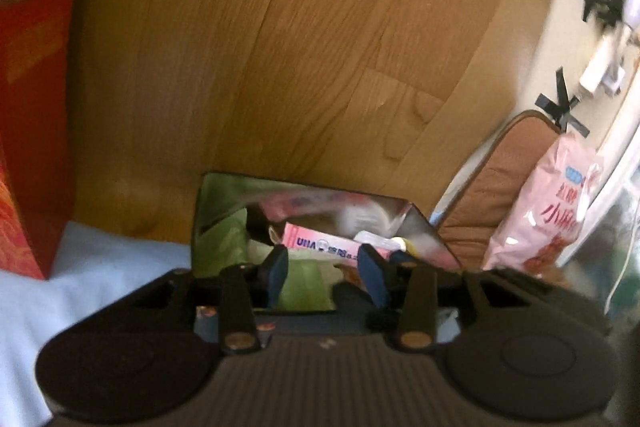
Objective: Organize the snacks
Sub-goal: 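Carry the green pack over the tin and open the left tool, then move the right tool toward the green biscuit pack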
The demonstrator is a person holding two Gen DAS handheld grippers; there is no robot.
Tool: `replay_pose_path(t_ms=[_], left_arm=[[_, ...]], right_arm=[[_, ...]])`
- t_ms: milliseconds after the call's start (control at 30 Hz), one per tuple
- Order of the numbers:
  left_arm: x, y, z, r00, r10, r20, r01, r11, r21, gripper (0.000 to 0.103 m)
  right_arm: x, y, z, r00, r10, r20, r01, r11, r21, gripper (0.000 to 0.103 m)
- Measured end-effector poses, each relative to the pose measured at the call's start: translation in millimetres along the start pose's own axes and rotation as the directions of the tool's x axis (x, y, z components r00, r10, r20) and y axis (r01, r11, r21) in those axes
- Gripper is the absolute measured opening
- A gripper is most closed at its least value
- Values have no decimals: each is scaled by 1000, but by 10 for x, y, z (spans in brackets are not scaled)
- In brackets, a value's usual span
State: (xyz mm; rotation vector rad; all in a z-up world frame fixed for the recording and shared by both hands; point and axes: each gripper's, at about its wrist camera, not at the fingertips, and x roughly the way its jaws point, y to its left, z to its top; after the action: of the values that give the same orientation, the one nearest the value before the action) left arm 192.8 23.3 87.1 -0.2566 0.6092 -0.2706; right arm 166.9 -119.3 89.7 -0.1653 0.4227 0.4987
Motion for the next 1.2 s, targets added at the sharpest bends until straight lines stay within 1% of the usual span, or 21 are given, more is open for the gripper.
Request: replay_pose_path(t_ms=[33,100,167,233,300,333,433,533,567,633,667,767,800,833,967,1100,1133,1167,1200], left_arm=[[-48,-28,-21,1000,16,11,-16,1000,12,44],[-155,-60,-41,998,57,22,-57,998,31,44],[-282,-107,-92,996,79,36,-80,996,47,44],[-398,-165,-178,995,96,38,-98,993,58,44],[-494,-190,-261,993,112,36,-114,991,70,44],[-538,-207,-307,992,121,35,-124,989,79,45],[-638,-248,-508,987,158,22,-159,982,103,46],[-695,-207,-691,983,183,-15,-181,979,95,46],[-696,-187,-747,980,196,-28,-193,977,88,46],[-729,-141,-845,973,227,-40,-223,971,82,46],[-763,-114,-894,968,246,-41,-242,967,81,46],[-810,-36,-988,958,282,-58,-277,958,76,46],[-828,-13,-1016,954,293,-60,-289,955,73,46],[-847,15,-1039,951,305,-60,-300,951,71,46],[-886,85,-1104,938,343,-59,-338,938,77,46],[-920,154,-1143,935,349,-68,-345,937,64,46],[-935,169,-1156,935,349,-69,-345,937,61,46],[-958,188,-1169,935,348,-69,-344,937,57,46],[-987,210,-1183,936,345,-68,-342,939,49,46]], right_arm=[[-74,-34,-9,1000,3,11,-3,1000,12,45],[-219,-120,-40,1000,-2,23,1,1000,29,45],[-437,-240,-110,999,-20,28,18,997,70,45],[-598,-353,-202,999,-34,13,32,992,119,45],[-780,-481,-349,997,-70,-14,71,982,173,45],[-869,-527,-440,996,-83,-28,87,976,200,47],[-1050,-675,-739,992,-100,-76,118,942,313,48],[-1062,-836,-974,985,-82,-153,141,892,429,48],[-1040,-876,-1027,983,-64,-173,139,877,460,48],[-963,-880,-1099,979,-8,-205,114,853,509,47],[-957,-856,-1128,981,16,-194,90,844,529,48],[-879,-686,-1075,979,74,-190,36,856,516,44],[-849,-603,-1045,977,98,-189,12,862,507,37],[-817,-530,-1003,974,118,-195,-5,867,498,35],[-780,-144,-906,956,199,-214,-88,895,438,34],[-822,221,-853,939,261,-224,-167,915,367,35],[-838,300,-842,932,283,-228,-195,919,342,36],[-874,388,-827,918,320,-234,-240,919,314,36],[-891,424,-815,909,344,-235,-270,916,298,36]])
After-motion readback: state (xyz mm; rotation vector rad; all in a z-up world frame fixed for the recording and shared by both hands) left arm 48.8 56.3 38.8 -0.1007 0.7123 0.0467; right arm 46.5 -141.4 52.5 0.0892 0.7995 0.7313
